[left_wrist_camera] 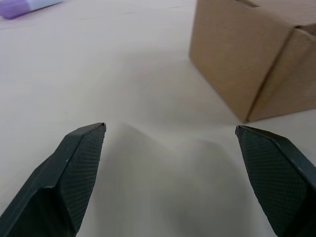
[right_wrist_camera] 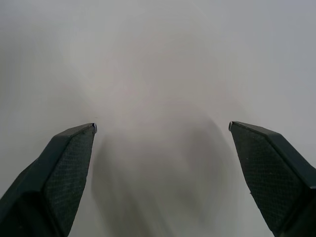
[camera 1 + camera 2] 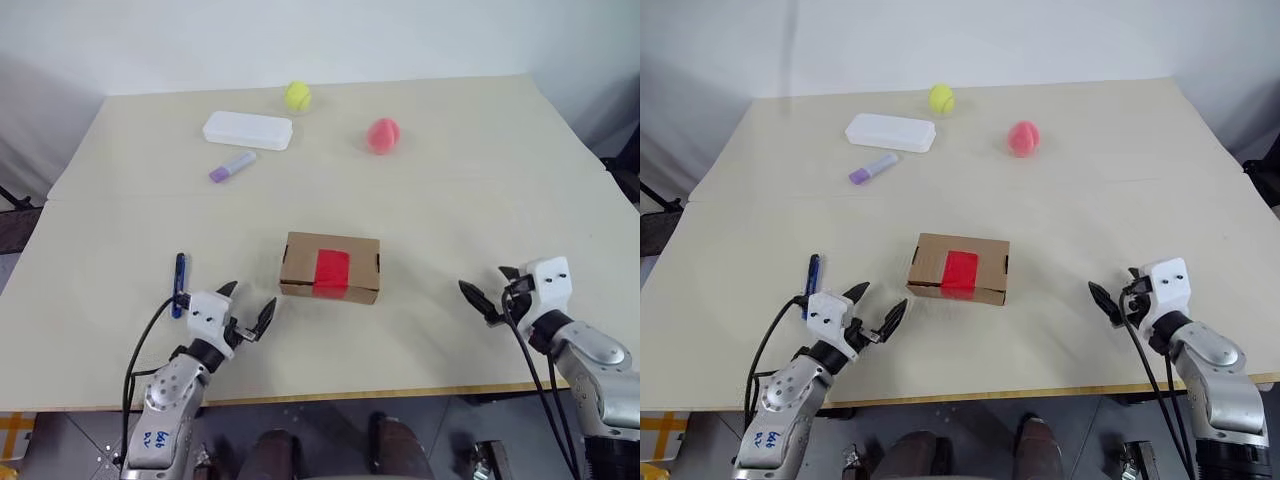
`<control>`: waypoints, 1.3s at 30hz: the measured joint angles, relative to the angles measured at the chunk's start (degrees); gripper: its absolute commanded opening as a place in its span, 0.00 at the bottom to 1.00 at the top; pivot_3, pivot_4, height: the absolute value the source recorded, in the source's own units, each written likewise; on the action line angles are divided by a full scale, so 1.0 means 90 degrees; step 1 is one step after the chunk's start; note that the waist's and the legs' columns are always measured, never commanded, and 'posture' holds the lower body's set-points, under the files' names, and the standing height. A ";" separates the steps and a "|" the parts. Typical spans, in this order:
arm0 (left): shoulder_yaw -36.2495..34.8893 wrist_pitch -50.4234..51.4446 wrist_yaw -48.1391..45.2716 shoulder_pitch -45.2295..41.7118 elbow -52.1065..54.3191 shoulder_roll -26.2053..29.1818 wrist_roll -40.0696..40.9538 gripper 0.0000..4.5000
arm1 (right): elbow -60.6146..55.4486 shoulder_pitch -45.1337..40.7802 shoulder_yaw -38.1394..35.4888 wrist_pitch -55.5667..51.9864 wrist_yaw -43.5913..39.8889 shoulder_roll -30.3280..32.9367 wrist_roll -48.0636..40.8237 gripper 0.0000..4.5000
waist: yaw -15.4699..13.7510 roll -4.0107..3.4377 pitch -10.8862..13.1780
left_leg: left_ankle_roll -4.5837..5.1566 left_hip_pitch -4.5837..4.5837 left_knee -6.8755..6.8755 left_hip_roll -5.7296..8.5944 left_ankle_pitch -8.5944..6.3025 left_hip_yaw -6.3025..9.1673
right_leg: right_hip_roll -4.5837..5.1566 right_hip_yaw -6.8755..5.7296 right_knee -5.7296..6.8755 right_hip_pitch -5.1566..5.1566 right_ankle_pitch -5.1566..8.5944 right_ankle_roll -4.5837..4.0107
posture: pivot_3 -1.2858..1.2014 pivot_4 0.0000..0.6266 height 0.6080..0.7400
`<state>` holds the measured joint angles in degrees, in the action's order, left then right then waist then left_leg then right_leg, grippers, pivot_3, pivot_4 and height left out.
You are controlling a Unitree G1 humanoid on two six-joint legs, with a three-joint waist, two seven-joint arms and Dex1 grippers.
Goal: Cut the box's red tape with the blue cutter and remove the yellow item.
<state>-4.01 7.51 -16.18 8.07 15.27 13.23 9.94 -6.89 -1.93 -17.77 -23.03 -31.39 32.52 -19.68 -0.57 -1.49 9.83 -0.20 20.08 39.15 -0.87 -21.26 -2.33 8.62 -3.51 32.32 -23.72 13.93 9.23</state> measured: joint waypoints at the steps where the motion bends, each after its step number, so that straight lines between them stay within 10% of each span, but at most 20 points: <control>1: -0.0002 -0.0001 0.0004 0.0001 0.0001 0.0000 -0.0001 1.00 | 0.0000 0.0001 0.0000 0.0000 0.0000 0.0000 0.0000 1.00 | 0.0000 0.0000 0.0000 | 0.0000 0.0000 0.0000 0.0000 0.0000 0.0000 | 0.0000 0.0000 0.0000 0.0000 0.0000 0.0000 | 0.52 0.24 1.00; 12: 0.0085 0.0779 0.0178 -0.0428 0.0041 0.0045 -0.0129 0.87 | -0.0385 -0.0165 0.0106 -0.0681 0.0419 0.0015 0.0054 0.87 | -0.0078 -0.0002 -0.0002 | -0.0006 -0.0009 0.0005 -0.0002 0.0010 0.0002 | 0.0000 -0.0002 0.0021 0.0002 0.0003 -0.0007 | 0.52 0.24 1.00; 23: -0.0054 0.0591 0.0209 -0.1157 -0.0708 -0.0152 -0.0087 0.10 | -0.1046 0.0047 0.0481 -0.1012 0.0318 -0.0018 -0.0005 0.01 | -0.0108 -0.0001 -0.0003 | -0.0007 -0.0007 0.0011 0.0001 0.0017 0.0007 | 0.0001 -0.0003 0.0022 0.0005 0.0001 -0.0009 | 0.52 0.24 1.00; 39: 0.0505 0.0106 -0.0642 -0.1679 -0.1248 -0.0064 -0.0141 0.01 | -0.1122 -0.1871 0.2214 -0.1726 0.0043 -0.0707 -0.0182 0.00 | -0.0090 0.0014 -0.0008 | -0.0015 0.0005 0.0017 0.0001 0.0019 0.0022 | 0.0001 -0.0020 0.0022 0.0001 -0.0004 -0.0010 | 0.52 0.24 1.00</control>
<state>0.53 8.46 -21.95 -7.05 4.04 12.66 8.67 -16.99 -18.77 2.16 -38.57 -31.01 26.16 -21.32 -1.38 -1.37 9.77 -0.33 20.13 39.30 -0.86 -21.09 -2.13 8.63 -3.69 32.52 -23.71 13.90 9.14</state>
